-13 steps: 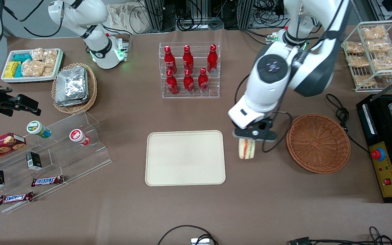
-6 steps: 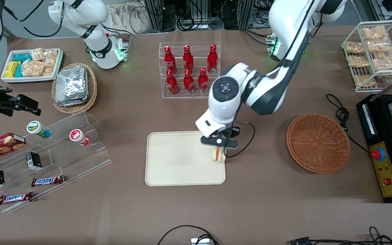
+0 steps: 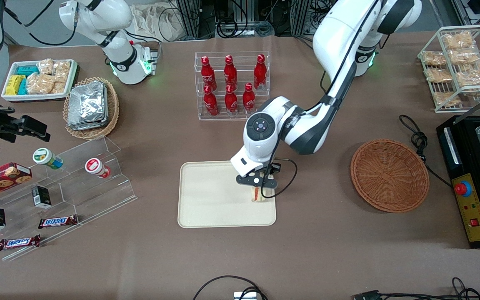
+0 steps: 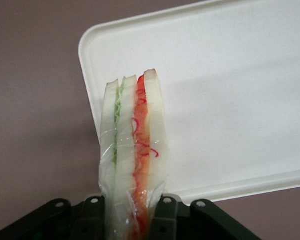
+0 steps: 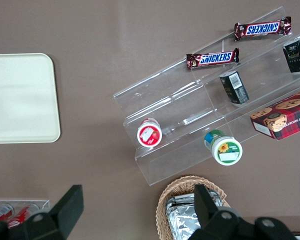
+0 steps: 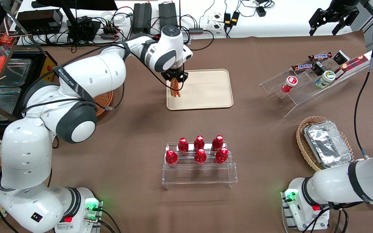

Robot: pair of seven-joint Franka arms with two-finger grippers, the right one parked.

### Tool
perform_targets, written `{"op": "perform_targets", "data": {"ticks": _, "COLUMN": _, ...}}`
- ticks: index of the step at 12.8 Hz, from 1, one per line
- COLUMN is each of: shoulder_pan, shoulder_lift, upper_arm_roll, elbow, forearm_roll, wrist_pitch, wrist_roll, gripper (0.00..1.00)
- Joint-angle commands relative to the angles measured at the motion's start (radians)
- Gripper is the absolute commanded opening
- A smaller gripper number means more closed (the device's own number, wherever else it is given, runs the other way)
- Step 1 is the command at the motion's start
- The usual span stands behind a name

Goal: Place sandwich from basket to tray
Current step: 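Lower the sandwich onto the tray and open the left gripper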

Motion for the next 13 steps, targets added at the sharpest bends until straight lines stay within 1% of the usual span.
{"op": "perform_targets", "data": {"ticks": 1, "shoulder_pan": -0.029, "shoulder_lift": 0.059, "upper_arm_roll": 0.016, "elbow": 0.045, "forearm_roll": 0.017, "wrist_pitch": 0.008, "wrist_roll": -0.025, "gripper": 0.26}}
{"op": "perform_targets", "data": {"ticks": 3, "shoulder_pan": -0.029, "shoulder_lift": 0.083, "upper_arm_roll": 0.016, "elbow": 0.045, "forearm_roll": 0.015, "wrist_pitch": 0.049, "wrist_roll": -0.034, "gripper": 0.26}}
{"op": "perform_targets", "data": {"ticks": 6, "shoulder_pan": -0.037, "shoulder_lift": 0.109, "upper_arm_roll": 0.017, "elbow": 0.045, "forearm_roll": 0.018, "wrist_pitch": 0.056, "wrist_roll": -0.048, "gripper": 0.27}}
{"op": "perform_targets", "data": {"ticks": 7, "shoulder_pan": -0.041, "shoulder_lift": 0.116, "upper_arm_roll": 0.017, "elbow": 0.045, "forearm_roll": 0.038, "wrist_pitch": 0.056, "wrist_roll": -0.051, "gripper": 0.28}}
{"op": "perform_targets", "data": {"ticks": 9, "shoulder_pan": -0.045, "shoulder_lift": 0.126, "upper_arm_roll": 0.017, "elbow": 0.043, "forearm_roll": 0.052, "wrist_pitch": 0.057, "wrist_roll": -0.079, "gripper": 0.33}}
{"op": "perform_targets", "data": {"ticks": 10, "shoulder_pan": -0.046, "shoulder_lift": 0.127, "upper_arm_roll": 0.017, "elbow": 0.043, "forearm_roll": 0.052, "wrist_pitch": 0.057, "wrist_roll": -0.08, "gripper": 0.46}}
{"op": "perform_targets", "data": {"ticks": 11, "shoulder_pan": -0.046, "shoulder_lift": 0.127, "upper_arm_roll": 0.017, "elbow": 0.043, "forearm_roll": 0.052, "wrist_pitch": 0.059, "wrist_roll": -0.083, "gripper": 0.75}}
{"op": "perform_targets", "data": {"ticks": 12, "shoulder_pan": -0.046, "shoulder_lift": 0.127, "upper_arm_roll": 0.019, "elbow": 0.042, "forearm_roll": 0.052, "wrist_pitch": 0.068, "wrist_roll": -0.088, "gripper": 1.0}}
{"op": "perform_targets", "data": {"ticks": 13, "shoulder_pan": -0.046, "shoulder_lift": 0.127, "upper_arm_roll": 0.017, "elbow": 0.043, "forearm_roll": 0.052, "wrist_pitch": 0.076, "wrist_roll": -0.12, "gripper": 1.0}}
